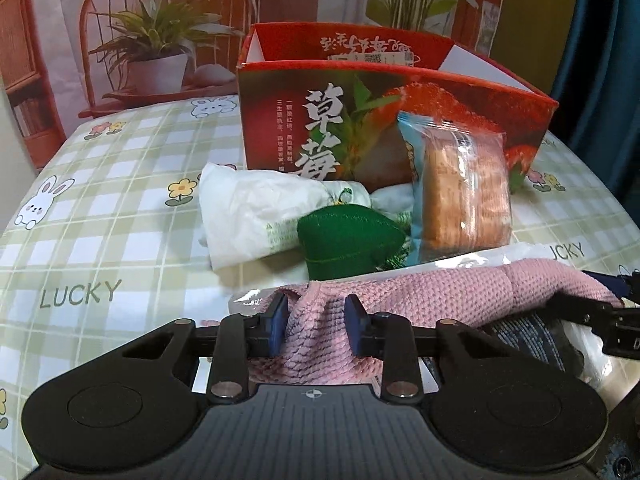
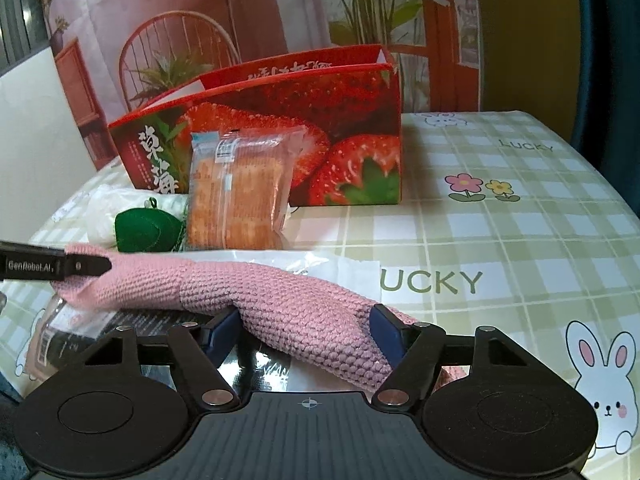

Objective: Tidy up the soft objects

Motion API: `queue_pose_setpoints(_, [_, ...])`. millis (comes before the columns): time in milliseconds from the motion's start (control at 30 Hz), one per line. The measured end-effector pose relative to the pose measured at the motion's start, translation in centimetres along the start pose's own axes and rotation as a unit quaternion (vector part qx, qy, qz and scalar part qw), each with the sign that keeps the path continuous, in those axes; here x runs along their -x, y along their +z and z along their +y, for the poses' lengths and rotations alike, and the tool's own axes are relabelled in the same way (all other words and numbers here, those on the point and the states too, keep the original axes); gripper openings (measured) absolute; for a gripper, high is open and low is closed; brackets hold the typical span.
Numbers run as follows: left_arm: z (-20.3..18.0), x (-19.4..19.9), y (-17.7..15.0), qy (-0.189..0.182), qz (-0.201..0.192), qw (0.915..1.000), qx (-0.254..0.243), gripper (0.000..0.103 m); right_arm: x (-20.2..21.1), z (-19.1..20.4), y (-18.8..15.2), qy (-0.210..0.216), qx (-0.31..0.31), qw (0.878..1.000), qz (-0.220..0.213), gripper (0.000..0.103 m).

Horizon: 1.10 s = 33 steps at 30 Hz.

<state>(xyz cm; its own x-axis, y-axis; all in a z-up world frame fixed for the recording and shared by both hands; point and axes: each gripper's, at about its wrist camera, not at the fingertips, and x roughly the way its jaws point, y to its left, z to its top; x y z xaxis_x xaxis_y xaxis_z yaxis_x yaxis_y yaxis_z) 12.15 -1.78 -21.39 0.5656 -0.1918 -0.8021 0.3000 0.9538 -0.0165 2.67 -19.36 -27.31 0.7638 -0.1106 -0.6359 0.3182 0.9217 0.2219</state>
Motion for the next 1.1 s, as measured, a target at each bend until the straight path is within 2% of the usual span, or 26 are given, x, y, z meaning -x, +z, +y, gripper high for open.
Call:
queue_pose_setpoints(133, [-0.3,0.8,-0.2,-0.001,-0.007,1.0,-0.002,0.026,0.3,-0.5,-0.1,0.005,-0.012,1.0,-0.008,0.067])
queue_pose_setpoints(233, [-0.6,1.6,0.1,-0.001,-0.02,0.9998,-0.008,0.018,0.6,-0.7,0.0,0.01,-0.019,1.0,-0.015,0.062])
queue_pose_setpoints(367, [-0.9,2.5,0.1,-0.011,-0.026,0.9995,-0.012,0.018,0.6,-0.4,0.0,0.024,-0.015,0.999,-0.015,0.048])
queue_pose_setpoints(467, [-0.9,2.2,-0.4,-0.019,-0.01,0.9997,-0.006,0.018,0.6,-0.2,0.0,0.031,-0.01,0.999,-0.015,0.044])
queue_pose_setpoints(600, [-0.3,1.6,-1.2,-0.023,0.003,0.9997,0.008,0.018,0.6,-0.1,-0.1,0.036,-0.011,0.999,-0.014,0.041])
queue_pose_setpoints(867, [-0.3,1.6,-1.8,-0.023,0.002,0.9997,0.012,0.018,1.1,-0.2,-0.1,0.045,-0.013,0.999,-0.024,0.033])
queue_pose_setpoints(1100, [0.1,1.4,-2.3,-0.031,0.0,0.9992,0.024,0.018,0.9,-0.2,-0.2,0.051,-0.014,0.998,-0.02,0.031])
